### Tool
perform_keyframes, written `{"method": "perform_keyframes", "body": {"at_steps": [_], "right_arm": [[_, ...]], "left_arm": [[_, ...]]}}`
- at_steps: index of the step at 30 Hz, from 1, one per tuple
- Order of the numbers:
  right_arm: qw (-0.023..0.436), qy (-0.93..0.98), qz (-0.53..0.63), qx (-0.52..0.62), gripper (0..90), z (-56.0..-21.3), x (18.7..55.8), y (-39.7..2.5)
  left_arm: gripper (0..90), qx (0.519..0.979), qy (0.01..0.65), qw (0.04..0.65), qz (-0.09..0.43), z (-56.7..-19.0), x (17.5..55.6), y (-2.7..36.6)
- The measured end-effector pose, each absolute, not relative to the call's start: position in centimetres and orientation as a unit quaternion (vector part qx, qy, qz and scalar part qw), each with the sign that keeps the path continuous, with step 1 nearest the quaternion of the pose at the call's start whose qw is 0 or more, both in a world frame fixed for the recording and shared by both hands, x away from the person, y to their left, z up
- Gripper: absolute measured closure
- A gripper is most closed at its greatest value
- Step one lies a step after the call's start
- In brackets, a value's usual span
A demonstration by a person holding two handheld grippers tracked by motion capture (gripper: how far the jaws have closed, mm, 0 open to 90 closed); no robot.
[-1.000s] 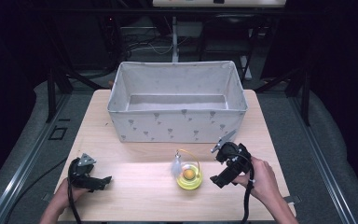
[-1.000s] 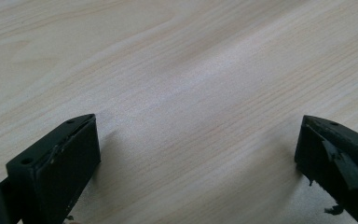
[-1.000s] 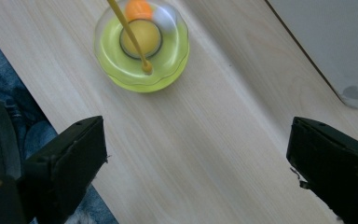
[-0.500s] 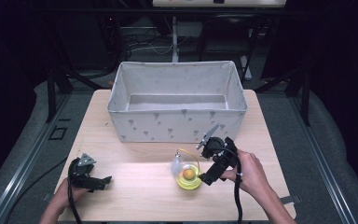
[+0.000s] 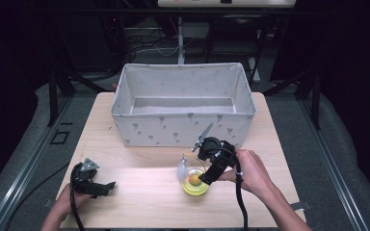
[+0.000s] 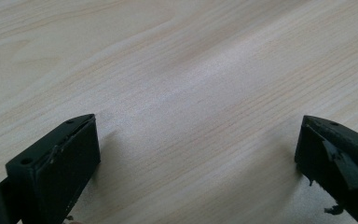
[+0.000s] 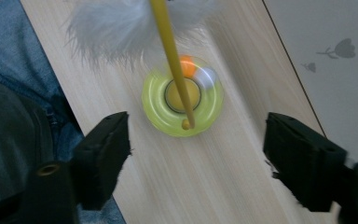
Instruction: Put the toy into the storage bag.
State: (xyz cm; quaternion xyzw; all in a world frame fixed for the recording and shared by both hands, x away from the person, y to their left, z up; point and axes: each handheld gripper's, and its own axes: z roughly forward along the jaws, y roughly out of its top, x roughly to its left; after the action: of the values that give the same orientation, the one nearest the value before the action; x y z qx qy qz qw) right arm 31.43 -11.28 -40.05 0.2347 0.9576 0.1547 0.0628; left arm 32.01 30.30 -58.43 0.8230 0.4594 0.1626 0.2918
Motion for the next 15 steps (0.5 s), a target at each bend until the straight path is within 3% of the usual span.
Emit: {"method": "perform_keyframes", "body": {"at_steps": [7,15], "right_arm": [[0.074,0.968,0.123,0.204,48.3,-39.6,31.4,-10.0],[0.081,0.970,0.104,0.203,61.3,-39.3,31.7,-9.5]], "left_arm": [[0.0,0.823,0.459,0.292,0.163,-58.4,32.0,30.3],[0.0,0.823,0.460,0.292,0.163,-58.4,32.0,30.3]]}}
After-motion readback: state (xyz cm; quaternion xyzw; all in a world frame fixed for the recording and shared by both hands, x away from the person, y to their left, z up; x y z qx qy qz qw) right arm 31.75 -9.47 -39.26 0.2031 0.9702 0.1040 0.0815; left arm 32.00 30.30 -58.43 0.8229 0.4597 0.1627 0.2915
